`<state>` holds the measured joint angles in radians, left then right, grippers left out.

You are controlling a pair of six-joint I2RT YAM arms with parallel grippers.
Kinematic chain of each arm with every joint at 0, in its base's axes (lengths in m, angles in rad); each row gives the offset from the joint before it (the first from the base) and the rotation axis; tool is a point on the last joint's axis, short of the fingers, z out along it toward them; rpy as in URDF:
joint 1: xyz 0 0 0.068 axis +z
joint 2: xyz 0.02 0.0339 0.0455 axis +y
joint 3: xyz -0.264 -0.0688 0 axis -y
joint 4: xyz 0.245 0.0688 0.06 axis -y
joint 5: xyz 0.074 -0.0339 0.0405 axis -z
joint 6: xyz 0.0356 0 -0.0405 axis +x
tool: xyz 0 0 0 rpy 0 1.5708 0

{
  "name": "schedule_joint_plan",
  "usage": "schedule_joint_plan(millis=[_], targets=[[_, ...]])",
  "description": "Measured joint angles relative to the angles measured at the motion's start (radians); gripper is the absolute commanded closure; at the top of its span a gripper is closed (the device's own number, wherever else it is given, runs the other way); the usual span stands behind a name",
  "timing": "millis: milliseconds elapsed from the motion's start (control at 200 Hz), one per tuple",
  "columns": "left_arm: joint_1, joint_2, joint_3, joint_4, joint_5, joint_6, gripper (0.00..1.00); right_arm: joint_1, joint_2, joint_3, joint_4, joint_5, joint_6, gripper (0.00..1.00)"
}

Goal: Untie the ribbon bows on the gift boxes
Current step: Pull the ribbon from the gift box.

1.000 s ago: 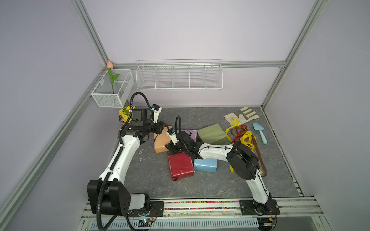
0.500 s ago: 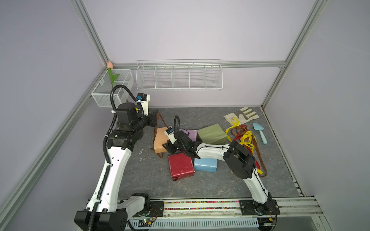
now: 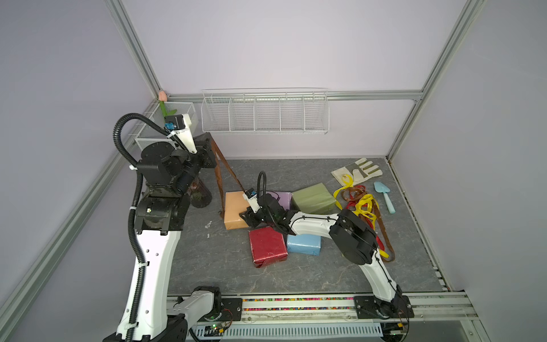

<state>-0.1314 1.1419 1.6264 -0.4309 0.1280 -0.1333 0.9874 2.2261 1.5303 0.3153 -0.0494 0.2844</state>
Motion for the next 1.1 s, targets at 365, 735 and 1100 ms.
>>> schedule_joint_plan(millis=[365, 735, 1100], targets=[[0.000, 0.076, 0.151, 0.040, 0.002, -0.050, 1.00, 0.001, 0.002, 0.000, 0.004, 0.000, 0.000, 0.48], [0.000, 0.155, 0.380, 0.079, -0.014, -0.078, 1.00, 0.002, 0.002, 0.000, 0.004, 0.000, 0.000, 0.48], [0.000, 0.319, 0.656, 0.074, 0.058, -0.156, 1.00, 0.003, -0.022, -0.048, 0.038, 0.003, -0.011, 0.47]])
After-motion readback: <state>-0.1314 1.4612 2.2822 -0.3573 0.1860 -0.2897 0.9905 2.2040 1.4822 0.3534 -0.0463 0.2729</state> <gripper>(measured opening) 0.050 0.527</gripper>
